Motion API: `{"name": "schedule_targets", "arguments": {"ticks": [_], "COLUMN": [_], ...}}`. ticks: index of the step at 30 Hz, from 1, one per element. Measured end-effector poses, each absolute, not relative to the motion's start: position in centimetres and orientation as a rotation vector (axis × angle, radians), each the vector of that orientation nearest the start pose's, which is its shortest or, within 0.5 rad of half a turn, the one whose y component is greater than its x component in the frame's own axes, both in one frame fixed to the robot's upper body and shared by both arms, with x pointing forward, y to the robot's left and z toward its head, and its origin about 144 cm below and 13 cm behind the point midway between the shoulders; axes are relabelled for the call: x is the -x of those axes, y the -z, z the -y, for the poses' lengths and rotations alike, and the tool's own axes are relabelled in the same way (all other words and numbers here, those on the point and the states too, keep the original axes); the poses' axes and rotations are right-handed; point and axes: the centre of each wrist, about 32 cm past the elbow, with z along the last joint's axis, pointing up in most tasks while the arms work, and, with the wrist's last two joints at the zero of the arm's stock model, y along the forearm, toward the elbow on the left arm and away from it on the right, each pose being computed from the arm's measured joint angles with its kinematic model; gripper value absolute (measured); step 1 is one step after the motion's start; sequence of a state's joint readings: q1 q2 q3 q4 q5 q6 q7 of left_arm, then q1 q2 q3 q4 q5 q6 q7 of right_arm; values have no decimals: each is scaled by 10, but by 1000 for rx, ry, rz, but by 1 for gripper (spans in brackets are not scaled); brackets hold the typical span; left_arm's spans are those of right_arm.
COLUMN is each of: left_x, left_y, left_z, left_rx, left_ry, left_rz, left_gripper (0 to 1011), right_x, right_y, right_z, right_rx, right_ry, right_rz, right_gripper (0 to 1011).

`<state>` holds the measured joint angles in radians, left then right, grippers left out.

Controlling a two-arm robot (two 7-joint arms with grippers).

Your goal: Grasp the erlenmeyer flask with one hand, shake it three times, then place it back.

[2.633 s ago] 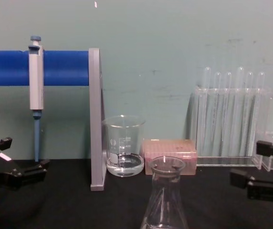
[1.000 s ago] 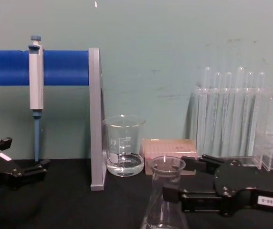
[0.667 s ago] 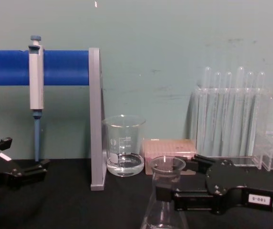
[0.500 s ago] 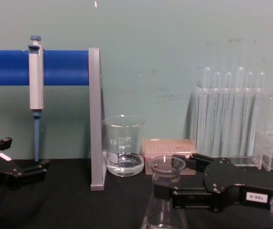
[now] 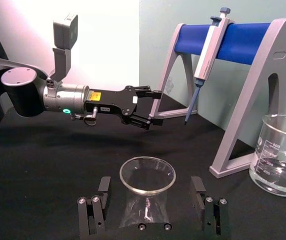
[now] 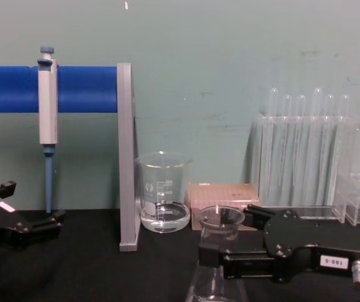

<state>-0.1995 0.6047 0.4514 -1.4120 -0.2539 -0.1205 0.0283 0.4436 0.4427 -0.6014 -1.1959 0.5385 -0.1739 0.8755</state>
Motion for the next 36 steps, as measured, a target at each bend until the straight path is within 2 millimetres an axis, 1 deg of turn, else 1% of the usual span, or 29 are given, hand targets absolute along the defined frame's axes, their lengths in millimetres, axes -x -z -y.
{"name": "schedule_targets", "arguments": {"ticks": [31,34,36], "left_x": [-489,-489,-489], "left_y": [-1140,-1140,-1140], "left_z": [-310,-310,-310], "left_rx": [-305,-304,-305], "left_ry": [-1248,-1248,-1248], "left_rz": [285,285,285], "left_gripper": [1001,1001,1001], "right_x": [-550,-550,-550], "right_y": [-1145,-1145,-1145], "right_z": [250,250,250], "right_rx": [63,63,63], "right_ry": [355,356,356], "right_rz": [31,31,32], "right_gripper": [1003,969,917]}}
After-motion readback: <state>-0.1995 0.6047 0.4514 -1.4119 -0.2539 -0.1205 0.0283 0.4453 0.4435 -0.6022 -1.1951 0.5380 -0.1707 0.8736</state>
